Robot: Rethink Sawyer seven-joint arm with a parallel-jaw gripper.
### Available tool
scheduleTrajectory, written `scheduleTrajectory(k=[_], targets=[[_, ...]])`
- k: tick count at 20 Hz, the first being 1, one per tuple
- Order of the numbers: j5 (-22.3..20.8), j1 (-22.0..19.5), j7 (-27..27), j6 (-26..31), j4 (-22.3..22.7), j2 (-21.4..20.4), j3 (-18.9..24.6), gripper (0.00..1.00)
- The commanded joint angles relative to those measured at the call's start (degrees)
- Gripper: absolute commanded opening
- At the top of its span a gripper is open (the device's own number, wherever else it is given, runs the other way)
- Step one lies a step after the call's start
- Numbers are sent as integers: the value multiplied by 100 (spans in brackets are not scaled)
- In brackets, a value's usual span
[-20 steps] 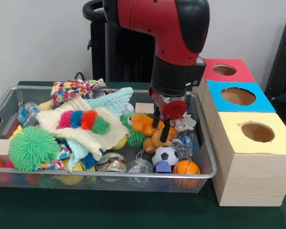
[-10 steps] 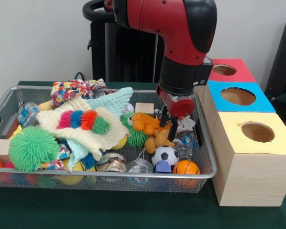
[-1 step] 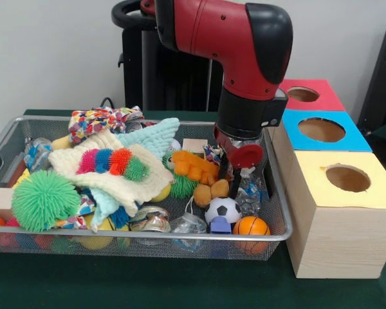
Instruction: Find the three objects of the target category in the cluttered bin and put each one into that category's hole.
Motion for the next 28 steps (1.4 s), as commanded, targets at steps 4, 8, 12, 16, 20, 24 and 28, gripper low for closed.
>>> scheduleTrajectory(k=[4,8,12,16,20,24,28], targets=[[284,-51,745,-367,-36,440,447,100],[298,64,736,-245,-141,490,277,0],[279,28,683,-197,-171,416,287,0],[320,114,734,26,-126,222,188,0],[290,255,716,542,-135,-122,-44,0],[198,349,632,1158,-247,-474,-282,0],[96,414,559,1735,-509,-671,-478,0]])
